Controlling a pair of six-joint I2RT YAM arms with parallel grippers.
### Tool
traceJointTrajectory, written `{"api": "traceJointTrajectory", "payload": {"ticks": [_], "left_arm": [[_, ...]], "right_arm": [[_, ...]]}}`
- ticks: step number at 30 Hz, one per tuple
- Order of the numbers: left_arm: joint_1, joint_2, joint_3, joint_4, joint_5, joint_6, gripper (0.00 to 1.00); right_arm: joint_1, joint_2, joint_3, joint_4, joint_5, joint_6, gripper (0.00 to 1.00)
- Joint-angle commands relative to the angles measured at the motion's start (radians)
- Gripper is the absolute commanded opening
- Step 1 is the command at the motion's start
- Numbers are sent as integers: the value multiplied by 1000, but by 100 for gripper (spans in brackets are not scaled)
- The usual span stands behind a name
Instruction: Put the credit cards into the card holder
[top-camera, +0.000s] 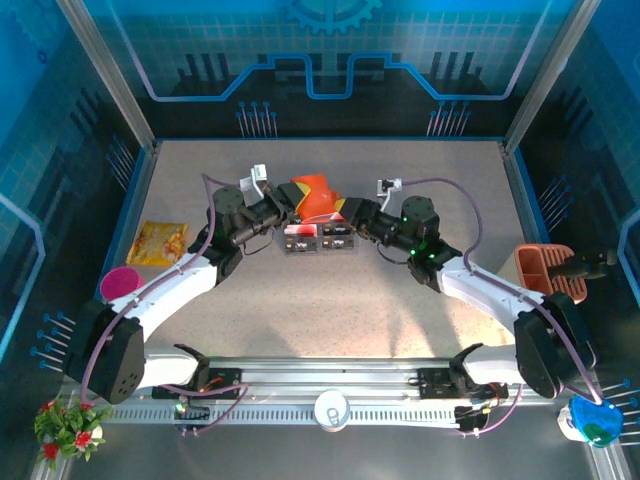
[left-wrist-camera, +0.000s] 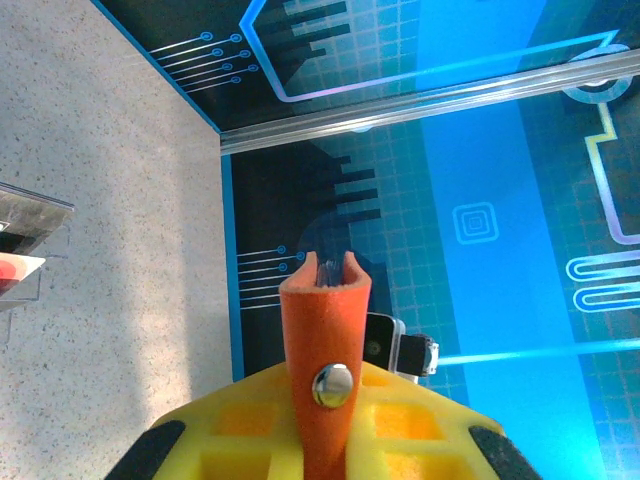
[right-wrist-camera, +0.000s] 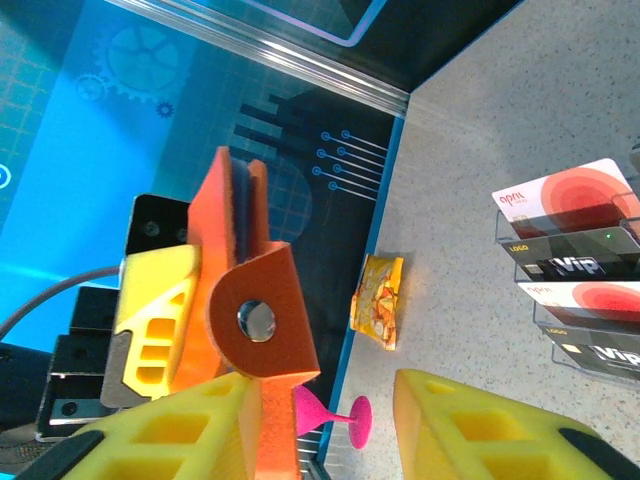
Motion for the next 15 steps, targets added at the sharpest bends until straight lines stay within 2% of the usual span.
{"api": "traceJointTrajectory", "payload": {"ticks": [1,15], "left_arm": [[-9,4,23,33,-10,-5,0],[-12,5,22,33,-13,-2,0]], "right_arm": [[11,-37,31,0,-3,-9,40],[17,-35,32,5,-8,-3,40]]}}
